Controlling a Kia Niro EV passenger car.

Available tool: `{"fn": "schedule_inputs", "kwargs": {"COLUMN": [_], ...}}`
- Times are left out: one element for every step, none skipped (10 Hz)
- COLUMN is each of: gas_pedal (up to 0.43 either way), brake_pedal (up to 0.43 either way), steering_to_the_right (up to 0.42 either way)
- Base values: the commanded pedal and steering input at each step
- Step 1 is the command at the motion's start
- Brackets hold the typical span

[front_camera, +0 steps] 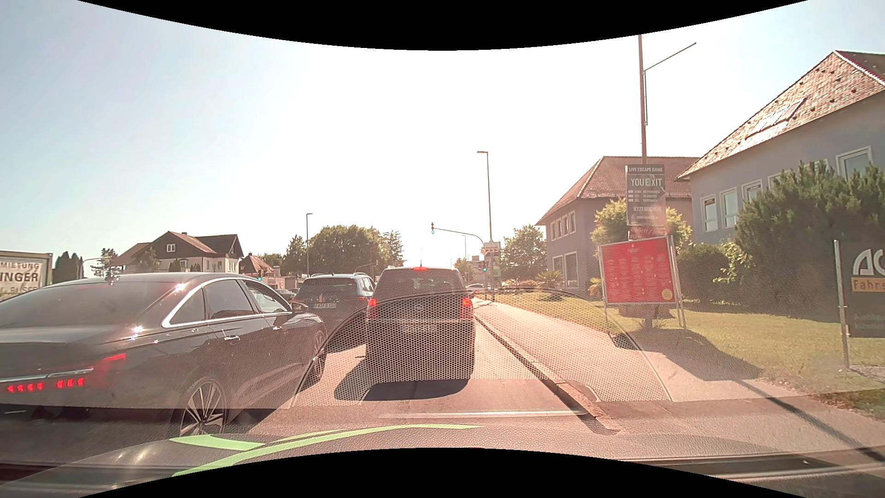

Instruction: Follow the waypoints while adhering to traffic rules and regulations

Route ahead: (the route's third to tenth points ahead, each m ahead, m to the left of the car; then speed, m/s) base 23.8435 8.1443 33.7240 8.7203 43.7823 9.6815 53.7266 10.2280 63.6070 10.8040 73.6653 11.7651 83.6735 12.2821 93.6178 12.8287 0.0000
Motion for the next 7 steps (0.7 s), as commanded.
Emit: {"fn": "schedule_inputs", "kwargs": {"gas_pedal": [0.0,0.0,0.0,0.0,0.0,0.0,0.0], "brake_pedal": [0.354,0.354,0.354,0.354,0.354,0.354,0.354], "steering_to_the_right": [0.008,0.008,0.008,0.008,0.008,0.008,0.008]}}
